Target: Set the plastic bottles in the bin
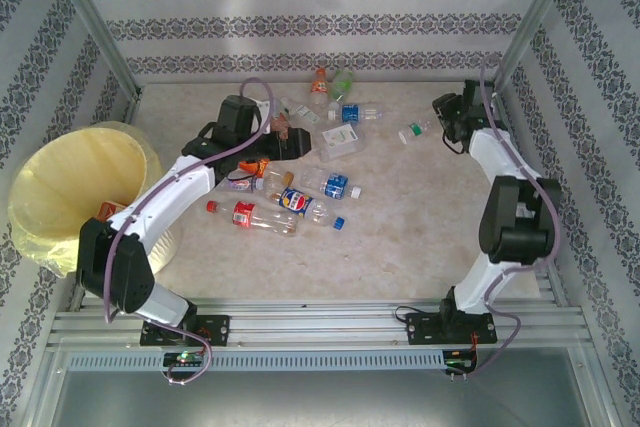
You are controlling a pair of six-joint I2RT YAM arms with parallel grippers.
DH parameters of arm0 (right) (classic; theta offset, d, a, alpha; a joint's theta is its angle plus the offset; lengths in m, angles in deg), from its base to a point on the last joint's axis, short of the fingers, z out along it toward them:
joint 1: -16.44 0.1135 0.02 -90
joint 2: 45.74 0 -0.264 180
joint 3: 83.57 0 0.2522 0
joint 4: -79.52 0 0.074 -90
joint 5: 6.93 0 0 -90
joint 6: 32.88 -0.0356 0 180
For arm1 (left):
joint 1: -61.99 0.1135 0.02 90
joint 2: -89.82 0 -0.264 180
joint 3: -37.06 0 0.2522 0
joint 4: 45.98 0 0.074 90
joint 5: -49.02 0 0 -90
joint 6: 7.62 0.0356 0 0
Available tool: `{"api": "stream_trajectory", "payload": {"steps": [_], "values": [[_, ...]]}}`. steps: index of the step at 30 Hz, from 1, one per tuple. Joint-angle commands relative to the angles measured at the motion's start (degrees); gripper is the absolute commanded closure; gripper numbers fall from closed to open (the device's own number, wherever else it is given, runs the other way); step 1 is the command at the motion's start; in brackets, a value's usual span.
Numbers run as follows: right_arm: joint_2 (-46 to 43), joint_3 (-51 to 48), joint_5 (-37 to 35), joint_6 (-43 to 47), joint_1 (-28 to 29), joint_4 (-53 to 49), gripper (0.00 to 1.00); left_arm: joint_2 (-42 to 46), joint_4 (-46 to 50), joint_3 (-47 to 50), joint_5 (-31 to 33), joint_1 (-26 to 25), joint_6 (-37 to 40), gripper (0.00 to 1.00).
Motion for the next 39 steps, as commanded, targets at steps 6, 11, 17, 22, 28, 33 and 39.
{"api": "stream_trajectory", "payload": {"steps": [6, 11, 17, 22, 28, 33, 39], "values": [[-13.7, -10.9, 5.1, 8.3, 8.0, 13.1, 0.57, -5.2, -12.0, -2.1, -8.8, -4.1, 2.4, 0.0], [-17.3, -13.6, 4.2, 9.6, 16.2, 13.6, 0.55, -8.7, -13.6, -4.1, -9.3, -6.2, 4.2, 0.0], [-17.2, -13.2, 4.9, 7.3, 22.6, 14.2, 0.54, -12.2, -18.2, -5.4, -12.7, -6.9, 5.7, 0.0], [-16.6, -11.7, 6.1, 6.1, 25.9, 14.0, 0.53, -13.4, -20.1, -6.5, -13.5, -6.9, 6.7, 0.0], [-15.2, -10.5, 7.4, 5.0, 27.2, 14.7, 0.52, -13.4, -22.5, -6.2, -14.8, -6.9, 7.1, 0.0], [-14.3, -9.0, 9.5, 4.0, 27.9, 15.4, 0.51, -15.0, -20.2, -8.5, -13.4, -6.9, 8.1, 0.03], [-12.9, -6.8, 11.6, 2.6, 29.1, 15.6, 0.5, -17.3, -19.7, -11.3, -13.5, -6.9, 7.7, 0.17]]}}
